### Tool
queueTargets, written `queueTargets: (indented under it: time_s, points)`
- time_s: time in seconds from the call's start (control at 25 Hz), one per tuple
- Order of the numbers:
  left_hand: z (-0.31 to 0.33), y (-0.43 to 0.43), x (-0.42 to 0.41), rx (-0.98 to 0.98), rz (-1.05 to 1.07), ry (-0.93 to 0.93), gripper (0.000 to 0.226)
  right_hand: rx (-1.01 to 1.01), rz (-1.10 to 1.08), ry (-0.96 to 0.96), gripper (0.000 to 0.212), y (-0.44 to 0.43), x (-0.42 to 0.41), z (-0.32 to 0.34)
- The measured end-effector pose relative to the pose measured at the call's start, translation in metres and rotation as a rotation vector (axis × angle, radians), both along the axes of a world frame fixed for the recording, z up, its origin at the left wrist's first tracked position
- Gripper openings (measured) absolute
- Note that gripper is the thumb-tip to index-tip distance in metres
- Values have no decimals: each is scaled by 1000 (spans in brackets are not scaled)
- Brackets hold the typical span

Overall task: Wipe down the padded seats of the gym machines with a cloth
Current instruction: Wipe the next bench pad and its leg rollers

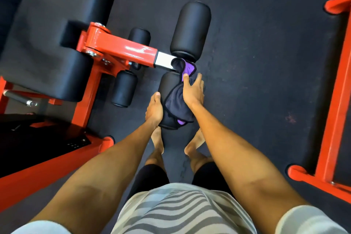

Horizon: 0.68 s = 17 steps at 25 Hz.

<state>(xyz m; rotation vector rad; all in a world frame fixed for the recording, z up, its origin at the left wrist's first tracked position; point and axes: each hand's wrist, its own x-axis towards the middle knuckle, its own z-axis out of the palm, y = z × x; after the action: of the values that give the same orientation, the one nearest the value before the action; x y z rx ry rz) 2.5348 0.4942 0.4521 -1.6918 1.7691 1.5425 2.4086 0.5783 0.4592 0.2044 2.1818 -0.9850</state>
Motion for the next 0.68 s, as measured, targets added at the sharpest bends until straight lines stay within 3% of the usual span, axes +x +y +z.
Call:
queueTargets:
  time_s: [0.12,0.36,0.68]
  points:
    - [7,2,-4,-35,-11,32,55,-20,68,20,66,16,-2,9]
    - [19,-1,-24,-199,-25,103,43,-94,-31,157,37,26,-23,30]
    - [38,-24,-136,-366,-53,367,28,-218,-178,297,52,-8,-92,31]
